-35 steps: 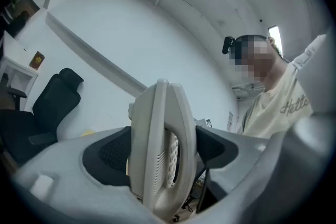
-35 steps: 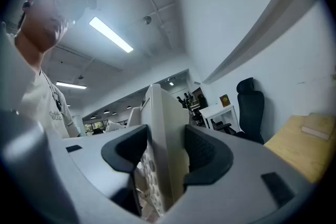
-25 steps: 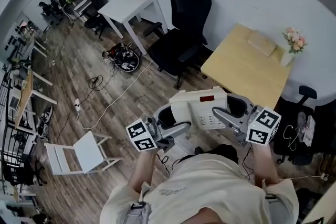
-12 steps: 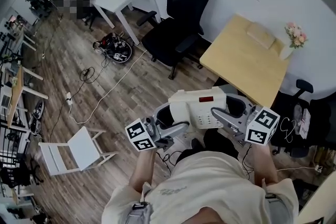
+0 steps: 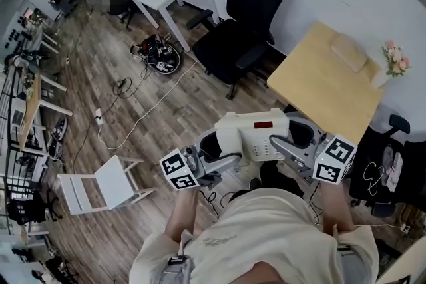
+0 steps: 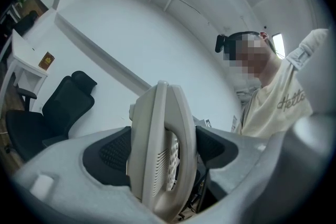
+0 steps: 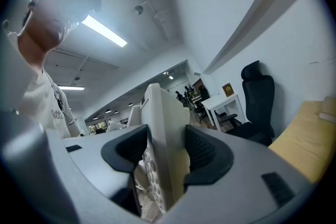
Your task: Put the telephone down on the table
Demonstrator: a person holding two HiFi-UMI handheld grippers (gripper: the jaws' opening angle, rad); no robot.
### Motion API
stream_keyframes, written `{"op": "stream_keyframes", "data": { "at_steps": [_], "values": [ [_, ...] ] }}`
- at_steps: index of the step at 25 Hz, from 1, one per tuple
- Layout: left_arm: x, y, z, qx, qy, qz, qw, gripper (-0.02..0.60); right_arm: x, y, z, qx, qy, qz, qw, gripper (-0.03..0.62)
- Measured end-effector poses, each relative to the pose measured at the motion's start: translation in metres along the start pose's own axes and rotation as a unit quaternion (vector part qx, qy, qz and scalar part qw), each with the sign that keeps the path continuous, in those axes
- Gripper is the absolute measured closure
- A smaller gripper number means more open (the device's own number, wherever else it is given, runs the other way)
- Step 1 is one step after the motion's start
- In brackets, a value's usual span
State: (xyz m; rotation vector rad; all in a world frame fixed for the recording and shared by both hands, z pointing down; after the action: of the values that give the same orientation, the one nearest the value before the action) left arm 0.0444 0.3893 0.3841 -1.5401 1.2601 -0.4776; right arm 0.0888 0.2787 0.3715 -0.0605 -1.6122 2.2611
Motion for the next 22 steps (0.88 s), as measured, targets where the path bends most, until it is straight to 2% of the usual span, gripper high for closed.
{"op": "stream_keyframes", "data": {
  "at_steps": [5, 9, 16, 22],
  "values": [
    [0.016, 0.021, -0.045, 0.010, 0.014, 0.000, 0.9999, 0.207, 0.027, 0.022, 0.042, 0.009, 0.018, 0.018, 1.000, 0.375],
    [0.036, 0.030, -0.081, 0.017, 0.019, -0.021, 0.9995, 0.207, 0.042, 0.038, 0.078, 0.002, 0.025, 0.024, 0.999, 0.375],
    [0.067, 0.052, -0.135, 0.037, 0.007, -0.014, 0.9992, 0.207, 0.063, 0.069, 0.131, -0.005, 0.025, 0.038, 0.999, 0.375],
    [0.078, 0.055, -0.179, 0.006, -0.010, -0.026, 0.9996, 0.207, 0.082, 0.078, 0.164, 0.005, -0.004, 0.026, 1.000, 0.375]
  ]
}}
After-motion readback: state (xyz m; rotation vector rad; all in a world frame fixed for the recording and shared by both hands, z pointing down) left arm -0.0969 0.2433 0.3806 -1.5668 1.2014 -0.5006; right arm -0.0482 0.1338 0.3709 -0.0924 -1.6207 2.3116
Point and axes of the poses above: the fingertips, and each gripper's own axes: x forward along the fingers, z to its right, y out of its top, the point moved 1 cm from there along -x, backward along the fingers, and after that the axes turned 14 degrees about -y, right-handed, at the moved point
